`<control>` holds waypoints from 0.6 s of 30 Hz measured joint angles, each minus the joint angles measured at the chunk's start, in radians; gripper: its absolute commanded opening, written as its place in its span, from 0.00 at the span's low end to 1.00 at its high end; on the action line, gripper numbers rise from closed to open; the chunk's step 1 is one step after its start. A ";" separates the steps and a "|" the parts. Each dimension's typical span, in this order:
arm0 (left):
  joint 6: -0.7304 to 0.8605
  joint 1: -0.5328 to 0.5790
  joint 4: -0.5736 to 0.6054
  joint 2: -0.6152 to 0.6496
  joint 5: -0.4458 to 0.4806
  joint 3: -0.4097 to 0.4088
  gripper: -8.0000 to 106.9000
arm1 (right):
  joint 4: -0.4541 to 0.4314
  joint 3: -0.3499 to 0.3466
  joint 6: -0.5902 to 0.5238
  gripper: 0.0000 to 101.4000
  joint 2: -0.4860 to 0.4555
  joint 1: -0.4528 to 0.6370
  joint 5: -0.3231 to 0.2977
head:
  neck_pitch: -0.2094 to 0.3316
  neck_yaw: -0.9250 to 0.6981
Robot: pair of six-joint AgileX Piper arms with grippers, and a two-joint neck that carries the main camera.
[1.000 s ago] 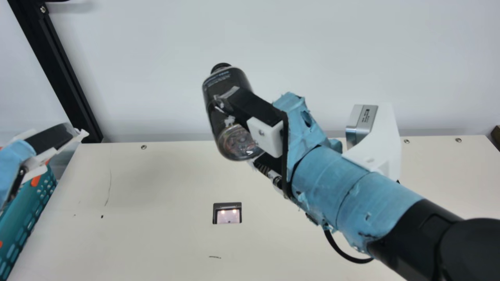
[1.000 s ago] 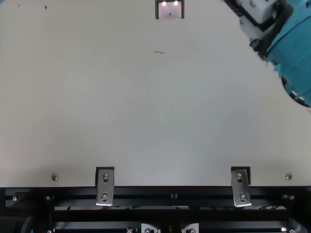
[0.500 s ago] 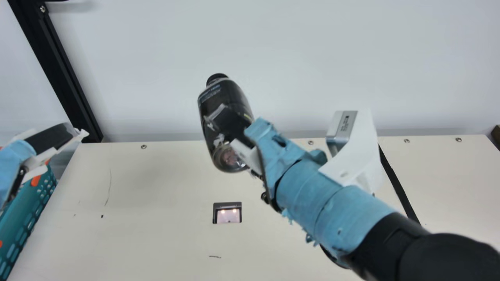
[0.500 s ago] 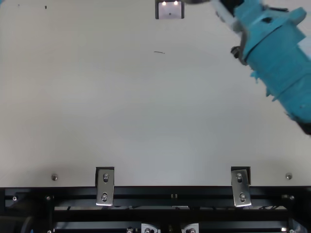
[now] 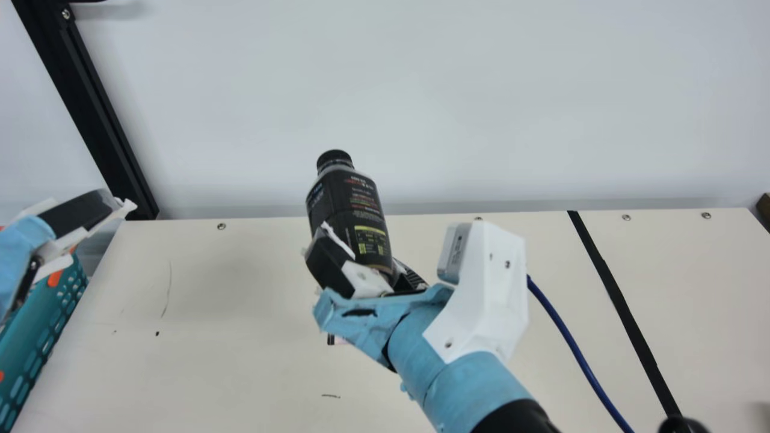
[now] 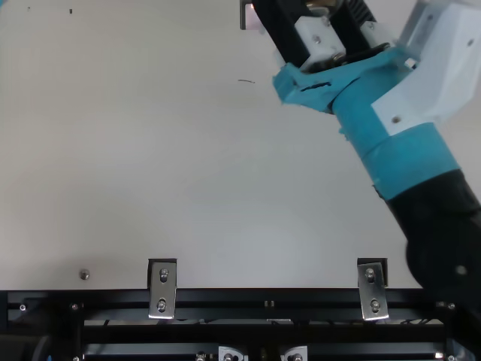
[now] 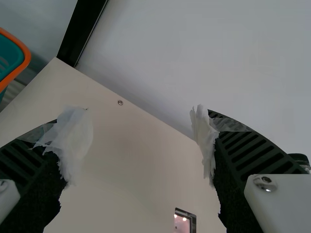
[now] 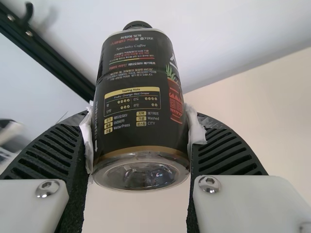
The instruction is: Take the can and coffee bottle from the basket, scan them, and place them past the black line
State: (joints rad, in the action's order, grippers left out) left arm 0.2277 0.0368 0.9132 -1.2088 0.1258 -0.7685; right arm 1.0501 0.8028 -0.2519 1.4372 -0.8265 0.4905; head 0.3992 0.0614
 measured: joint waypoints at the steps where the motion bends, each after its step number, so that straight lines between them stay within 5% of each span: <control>1: 0.000 0.000 0.000 0.000 0.000 0.000 0.85 | -0.012 -0.006 -0.013 0.00 0.010 -0.001 0.012 | 0.000 0.000; 18: 0.000 0.000 0.000 0.000 0.000 0.000 0.85 | -0.182 0.023 -0.076 0.00 0.195 0.020 0.009 | 0.000 0.000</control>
State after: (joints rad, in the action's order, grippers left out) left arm 0.2277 0.0368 0.9132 -1.2088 0.1258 -0.7685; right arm 0.8678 0.8259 -0.3282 1.6322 -0.8064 0.4997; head 0.3992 0.0614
